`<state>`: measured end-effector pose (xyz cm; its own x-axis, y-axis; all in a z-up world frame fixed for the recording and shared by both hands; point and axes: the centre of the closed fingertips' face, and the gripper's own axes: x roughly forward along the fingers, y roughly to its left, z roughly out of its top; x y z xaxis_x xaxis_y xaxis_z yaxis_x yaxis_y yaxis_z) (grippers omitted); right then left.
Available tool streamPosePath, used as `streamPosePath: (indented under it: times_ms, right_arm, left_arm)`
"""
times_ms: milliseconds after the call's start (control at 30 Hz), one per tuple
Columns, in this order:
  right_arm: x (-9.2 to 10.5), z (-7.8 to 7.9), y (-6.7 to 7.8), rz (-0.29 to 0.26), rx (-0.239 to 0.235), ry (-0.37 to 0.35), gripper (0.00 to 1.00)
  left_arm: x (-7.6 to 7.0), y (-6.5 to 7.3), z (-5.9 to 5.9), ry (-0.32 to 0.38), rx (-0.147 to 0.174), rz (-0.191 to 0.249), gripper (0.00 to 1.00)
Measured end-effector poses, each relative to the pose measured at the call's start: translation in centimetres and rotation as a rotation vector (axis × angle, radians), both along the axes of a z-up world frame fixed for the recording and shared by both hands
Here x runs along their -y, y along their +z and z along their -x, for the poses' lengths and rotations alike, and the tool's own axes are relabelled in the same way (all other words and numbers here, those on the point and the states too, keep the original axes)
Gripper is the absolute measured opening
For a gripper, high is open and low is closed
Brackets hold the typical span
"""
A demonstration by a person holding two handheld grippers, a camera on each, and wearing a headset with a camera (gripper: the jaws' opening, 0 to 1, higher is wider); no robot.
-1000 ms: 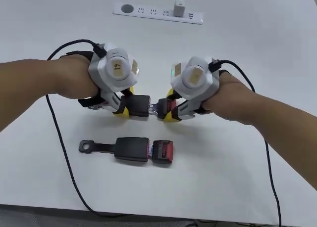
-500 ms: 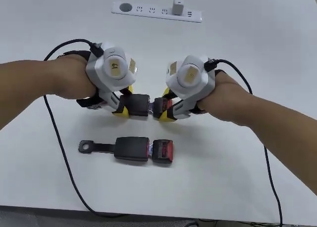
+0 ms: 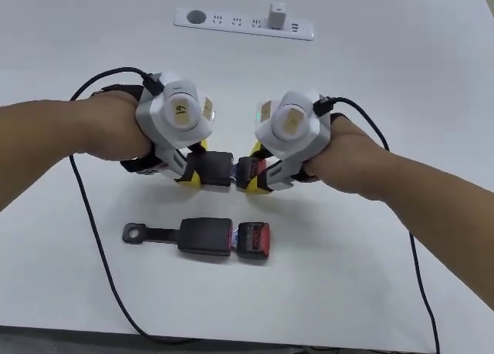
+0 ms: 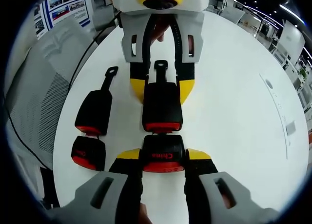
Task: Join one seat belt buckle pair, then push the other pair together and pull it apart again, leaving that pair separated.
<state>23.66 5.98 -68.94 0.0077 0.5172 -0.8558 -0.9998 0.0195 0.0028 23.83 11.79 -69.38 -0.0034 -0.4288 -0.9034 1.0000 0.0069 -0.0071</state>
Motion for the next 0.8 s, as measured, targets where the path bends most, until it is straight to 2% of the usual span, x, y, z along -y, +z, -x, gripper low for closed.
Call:
streamPosePath:
  times_ms: [167, 333, 433, 500, 567, 667, 733, 800]
  right_arm:
    - [-0.1, 0.1, 0.2, 0.001, 0.002, 0.004, 0.3]
    - [-0.1, 0.5, 0.0, 0.009, 0.0, 0.006, 0.3]
    - [0.7, 0.3, 0.2, 0.021, -0.003, 0.004, 0.3]
    - [1.0, 0.3, 0.2, 0.026, -0.008, 0.002, 0.3]
    - [1.2, 0.5, 0.2, 0.038, -0.003, 0.008, 0.31]
    - [1.7, 0.3, -0.2, 0.037, -0.01, 0.01, 0.31]
    - [1.8, 0.4, 0.1, 0.029, -0.015, 0.009, 0.31]
    - [1.7, 0.9, 0.2, 0.031, -0.013, 0.016, 0.31]
  left_arm:
    - [-0.1, -0.2, -0.1, 0.006, 0.0, -0.003, 0.32]
    - [-0.1, 0.0, 0.0, 0.012, -0.003, 0.013, 0.31]
    - [0.2, 0.3, 0.3, 0.011, -0.004, 0.005, 0.31]
    - [-0.1, -0.1, -0.1, 0.006, -0.004, 0.001, 0.31]
    - [0.2, 0.3, 0.2, 0.009, -0.006, 0.001, 0.31]
    - [0.2, 0.4, 0.3, 0.01, -0.005, 0.002, 0.31]
    - [0.1, 0.3, 0.2, 0.013, -0.006, 0.005, 0.32]
    - [0.0, 0.1, 0.0, 0.015, -0.006, 0.006, 0.32]
